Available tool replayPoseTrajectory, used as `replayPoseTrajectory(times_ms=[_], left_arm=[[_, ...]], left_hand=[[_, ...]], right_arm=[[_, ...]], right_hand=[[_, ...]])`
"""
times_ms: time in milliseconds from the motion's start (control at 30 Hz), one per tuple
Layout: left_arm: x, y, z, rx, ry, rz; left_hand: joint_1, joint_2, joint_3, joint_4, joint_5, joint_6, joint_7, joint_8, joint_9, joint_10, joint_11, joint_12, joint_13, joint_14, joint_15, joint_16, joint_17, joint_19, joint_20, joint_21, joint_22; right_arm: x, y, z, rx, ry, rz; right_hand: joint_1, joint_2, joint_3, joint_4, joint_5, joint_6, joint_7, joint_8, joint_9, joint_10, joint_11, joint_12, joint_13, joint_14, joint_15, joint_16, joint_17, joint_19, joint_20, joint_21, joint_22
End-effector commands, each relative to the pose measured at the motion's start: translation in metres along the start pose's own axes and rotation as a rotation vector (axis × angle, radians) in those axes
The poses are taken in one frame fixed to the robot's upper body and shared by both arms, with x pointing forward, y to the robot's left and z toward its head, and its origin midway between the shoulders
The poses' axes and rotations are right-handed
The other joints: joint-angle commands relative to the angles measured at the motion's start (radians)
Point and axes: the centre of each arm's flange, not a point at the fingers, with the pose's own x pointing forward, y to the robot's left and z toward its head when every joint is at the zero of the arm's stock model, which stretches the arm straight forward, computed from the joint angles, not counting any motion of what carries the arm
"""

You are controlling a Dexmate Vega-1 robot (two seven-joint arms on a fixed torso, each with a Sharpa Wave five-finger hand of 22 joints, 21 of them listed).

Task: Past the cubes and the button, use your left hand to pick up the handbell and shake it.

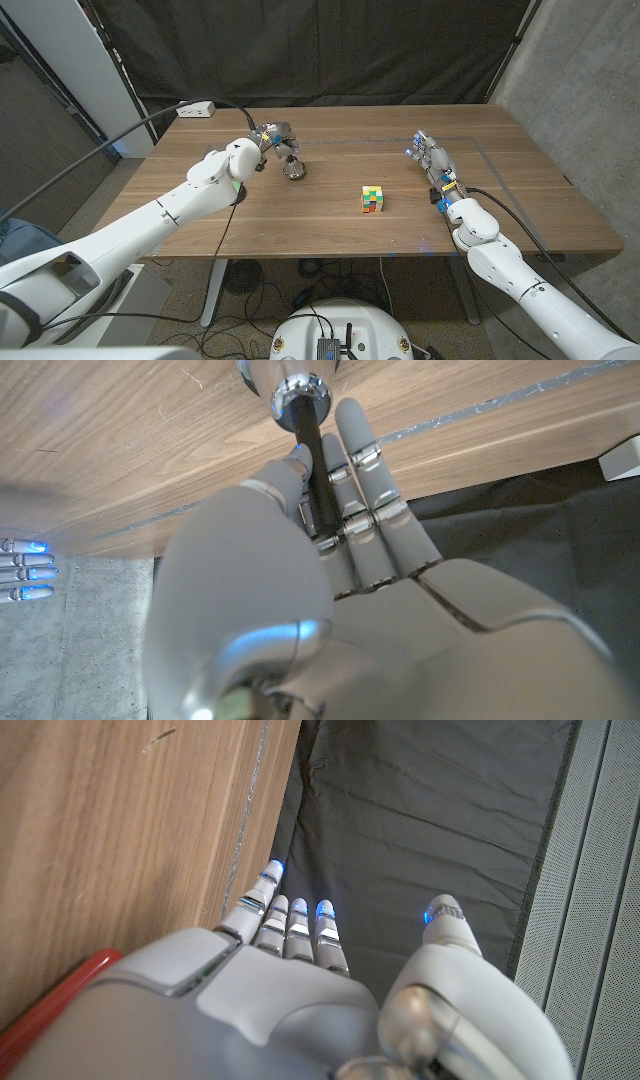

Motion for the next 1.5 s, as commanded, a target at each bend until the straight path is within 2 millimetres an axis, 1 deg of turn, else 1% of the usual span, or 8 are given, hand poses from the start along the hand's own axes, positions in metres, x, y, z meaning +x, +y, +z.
replayPoseTrajectory(times_ms=[33, 500, 867, 1067, 1133, 1233, 1400, 1500], left_arm=[[0.0069, -0.0030, 0.0000, 0.007, -0.007, -0.024], [0.0111, -0.0054, -0.0008, 0.016, -0.011, -0.050], [0.0099, -0.0059, -0.0012, 0.018, -0.016, -0.074], [0.0086, -0.0055, -0.0002, 0.037, -0.023, -0.094], [0.0080, -0.0053, 0.0001, 0.046, -0.023, -0.099], [0.0069, -0.0048, 0.0006, 0.061, -0.026, -0.107], [0.0035, -0.0043, 0.0026, 0.097, -0.017, -0.096], [0.0029, -0.0045, 0.0021, 0.092, -0.015, -0.100]], left_hand=[[0.004, 0.007, 0.008, 0.000, 0.002, 0.000, 0.008, 0.000, 0.002, 0.006, 0.000, -0.004, 0.003, 0.095, -0.093, 0.003, 0.007, -0.007, -0.002, 0.004, 0.002], [0.006, 0.007, 0.009, -0.001, 0.002, -0.004, 0.007, -0.003, 0.004, 0.004, 0.002, -0.013, -0.003, 0.088, -0.091, 0.002, 0.008, -0.016, 0.003, 0.006, 0.001], [0.020, 0.008, 0.018, -0.007, 0.006, -0.036, 0.014, -0.022, 0.006, -0.014, 0.001, -0.041, -0.027, 0.044, -0.082, -0.014, 0.009, -0.051, 0.013, 0.001, 0.001], [0.005, 0.006, 0.024, 0.001, 0.012, -0.071, 0.015, -0.050, 0.001, -0.051, 0.018, -0.072, -0.053, -0.008, -0.058, -0.040, -0.001, -0.095, 0.028, -0.011, 0.000], [-0.006, 0.005, 0.025, 0.006, 0.013, -0.081, 0.017, -0.059, -0.001, -0.068, 0.030, -0.082, -0.061, -0.024, -0.049, -0.048, -0.005, -0.109, 0.034, -0.014, 0.000], [-0.024, 0.000, 0.020, 0.014, 0.013, -0.087, 0.012, -0.067, -0.003, -0.077, 0.033, -0.089, -0.069, -0.035, -0.049, -0.053, -0.008, -0.117, 0.039, -0.016, 0.000], [-0.070, -0.010, 0.005, 0.033, 0.012, -0.105, -0.003, -0.085, -0.006, -0.091, 0.019, -0.099, -0.086, -0.046, -0.049, -0.056, -0.014, -0.157, 0.057, -0.029, 0.000], [-0.081, -0.013, 0.002, 0.035, 0.012, -0.105, -0.004, -0.088, -0.007, -0.097, 0.018, -0.102, -0.090, -0.055, -0.047, -0.060, -0.016, -0.162, 0.059, -0.030, 0.000]], right_arm=[[0.0015, 0.0003, 0.0015, -0.007, -0.005, -0.005], [0.0033, 0.0025, 0.0018, -0.016, -0.008, -0.013], [0.0008, 0.0021, 0.0008, -0.013, -0.007, -0.013], [-0.0006, 0.0022, 0.0010, -0.015, -0.009, -0.011], [-0.0011, 0.0018, 0.0009, -0.011, -0.010, -0.011], [-0.0023, 0.0012, 0.0010, -0.009, -0.010, -0.016], [-0.0041, 0.0007, 0.0012, -0.008, -0.010, -0.016], [-0.0048, 0.0008, 0.0011, -0.012, -0.011, -0.012]], right_hand=[[0.009, 0.003, -0.002, -0.002, 0.004, 0.011, -0.001, -0.002, 0.004, 0.010, -0.001, 0.002, 0.002, 0.007, 0.005, 0.001, 0.005, 0.009, 0.004, -0.002, 0.004], [0.010, 0.003, -0.003, -0.002, 0.004, 0.011, -0.002, -0.002, 0.004, 0.011, -0.001, 0.002, 0.002, 0.007, 0.004, 0.000, 0.004, 0.010, 0.003, -0.002, 0.004], [0.010, 0.004, -0.003, -0.002, 0.004, 0.011, -0.002, -0.002, 0.004, 0.011, -0.001, 0.002, 0.002, 0.007, 0.004, 0.000, 0.004, 0.010, 0.004, -0.002, 0.004], [0.010, 0.004, -0.003, -0.002, 0.004, 0.011, -0.002, -0.002, 0.004, 0.011, 0.000, 0.002, 0.002, 0.007, 0.004, 0.000, 0.004, 0.010, 0.005, -0.003, 0.004], [0.010, 0.004, -0.003, -0.002, 0.004, 0.011, -0.002, -0.002, 0.004, 0.011, 0.001, 0.002, 0.002, 0.007, 0.004, 0.000, 0.004, 0.010, 0.005, -0.002, 0.004], [0.010, 0.004, -0.003, -0.002, 0.004, 0.011, -0.002, -0.002, 0.004, 0.011, 0.001, 0.002, 0.002, 0.007, 0.004, 0.000, 0.004, 0.010, 0.006, -0.002, 0.004], [0.011, 0.004, -0.003, -0.003, 0.005, 0.011, -0.002, -0.002, 0.004, 0.011, 0.000, 0.002, 0.002, 0.007, 0.005, 0.000, 0.004, 0.010, 0.005, -0.003, 0.004], [0.011, 0.004, -0.003, -0.003, 0.005, 0.010, -0.002, -0.002, 0.004, 0.011, 0.001, 0.002, 0.002, 0.007, 0.004, 0.000, 0.004, 0.010, 0.005, -0.003, 0.004]])
